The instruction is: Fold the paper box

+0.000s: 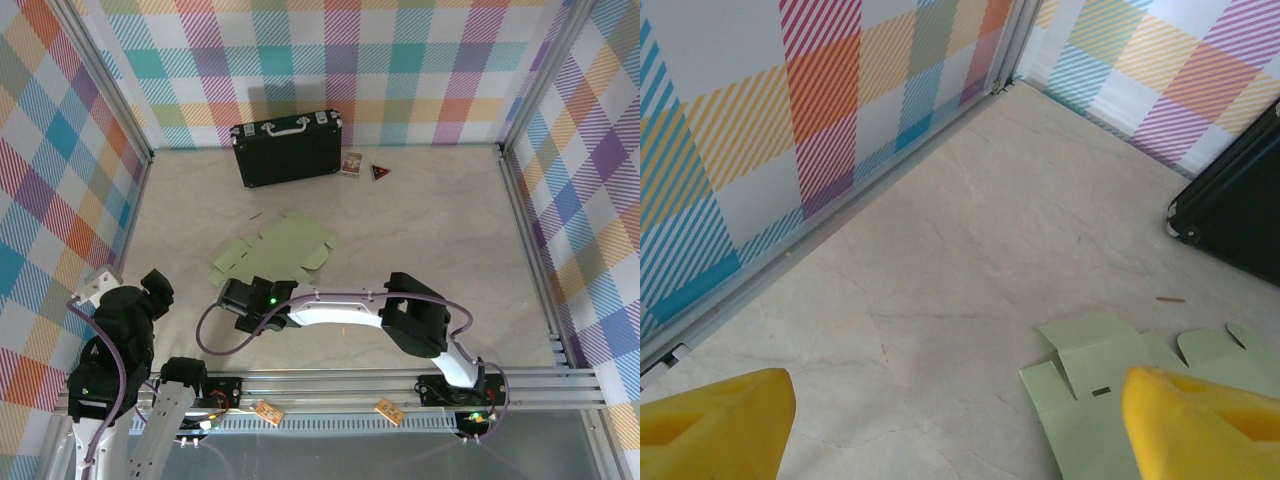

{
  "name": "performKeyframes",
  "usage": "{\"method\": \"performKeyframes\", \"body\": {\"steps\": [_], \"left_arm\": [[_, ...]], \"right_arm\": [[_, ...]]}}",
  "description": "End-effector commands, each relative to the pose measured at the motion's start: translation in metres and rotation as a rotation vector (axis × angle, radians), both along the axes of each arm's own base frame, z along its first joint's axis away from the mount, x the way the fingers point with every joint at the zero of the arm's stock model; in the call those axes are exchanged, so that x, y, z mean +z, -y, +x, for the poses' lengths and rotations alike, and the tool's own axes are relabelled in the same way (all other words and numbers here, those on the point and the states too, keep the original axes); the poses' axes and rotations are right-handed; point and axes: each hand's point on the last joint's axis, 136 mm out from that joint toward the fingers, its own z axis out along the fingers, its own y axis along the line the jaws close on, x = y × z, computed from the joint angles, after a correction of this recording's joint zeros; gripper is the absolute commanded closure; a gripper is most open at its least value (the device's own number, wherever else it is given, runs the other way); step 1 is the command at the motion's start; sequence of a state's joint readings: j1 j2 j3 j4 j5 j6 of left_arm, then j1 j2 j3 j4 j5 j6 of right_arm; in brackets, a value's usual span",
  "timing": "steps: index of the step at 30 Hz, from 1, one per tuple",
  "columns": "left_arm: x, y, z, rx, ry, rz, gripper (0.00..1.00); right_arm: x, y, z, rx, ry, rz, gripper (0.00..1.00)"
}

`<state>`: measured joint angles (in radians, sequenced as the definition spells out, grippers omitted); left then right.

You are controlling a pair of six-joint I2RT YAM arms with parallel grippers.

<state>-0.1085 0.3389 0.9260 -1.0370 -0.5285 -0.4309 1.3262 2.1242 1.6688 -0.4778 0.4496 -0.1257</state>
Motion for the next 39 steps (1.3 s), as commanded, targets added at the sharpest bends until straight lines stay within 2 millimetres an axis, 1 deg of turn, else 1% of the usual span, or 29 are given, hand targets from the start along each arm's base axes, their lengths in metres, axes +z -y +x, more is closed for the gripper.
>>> {"method": "performKeyframes", "body": {"steps": [1, 4, 6, 11, 14, 18, 21, 25, 28, 29, 31, 33, 37, 39], "left_arm": [[-0.003, -0.006, -0.006, 0.035, -0.001, 0.007, 0.15], [-0.004, -0.005, -0.006, 0.033, 0.003, 0.006, 0.16], [-0.004, -0.005, -0.005, 0.031, 0.001, 0.008, 0.15], [-0.004, -0.004, -0.005, 0.028, 0.001, 0.005, 0.16], [-0.005, -0.004, -0.005, 0.027, 0.002, 0.006, 0.16], [-0.004, -0.004, -0.005, 0.026, 0.004, 0.005, 0.16], [-0.005, -0.004, -0.004, 0.022, 0.003, 0.004, 0.15], [-0.005, -0.003, -0.004, 0.015, 0.007, 0.002, 0.15], [-0.005, -0.002, -0.004, 0.014, 0.008, 0.002, 0.15], [-0.005, -0.002, -0.004, 0.014, 0.007, 0.002, 0.15], [-0.006, -0.001, -0.003, 0.006, 0.008, 0.000, 0.15], [-0.006, 0.000, -0.002, -0.004, 0.012, -0.001, 0.15], [-0.006, 0.000, -0.003, -0.006, 0.015, -0.002, 0.15], [-0.006, 0.001, -0.002, -0.008, 0.014, -0.001, 0.15]], "right_arm": [[-0.009, -0.009, 0.000, 0.021, 0.011, -0.042, 0.21], [-0.015, -0.014, 0.000, 0.021, 0.005, -0.054, 0.21], [-0.023, -0.016, -0.001, 0.031, 0.005, -0.082, 0.21], [-0.041, -0.012, 0.004, 0.029, 0.043, -0.174, 0.21], [-0.045, -0.011, 0.005, 0.031, 0.052, -0.195, 0.22], [-0.047, -0.007, 0.012, 0.016, 0.097, -0.238, 0.24], [-0.046, -0.006, 0.018, 0.013, 0.139, -0.251, 0.25], [-0.043, -0.004, 0.025, 0.022, 0.190, -0.280, 0.31], [-0.040, -0.004, 0.028, 0.029, 0.214, -0.293, 0.39], [-0.040, -0.004, 0.028, 0.031, 0.218, -0.295, 0.44], [-0.039, -0.004, 0.028, 0.038, 0.220, -0.298, 0.50], [-0.039, -0.004, 0.028, 0.039, 0.219, -0.299, 0.59], [-0.036, -0.003, 0.029, 0.031, 0.223, -0.297, 0.73], [-0.034, -0.003, 0.029, 0.030, 0.227, -0.292, 0.81]]}}
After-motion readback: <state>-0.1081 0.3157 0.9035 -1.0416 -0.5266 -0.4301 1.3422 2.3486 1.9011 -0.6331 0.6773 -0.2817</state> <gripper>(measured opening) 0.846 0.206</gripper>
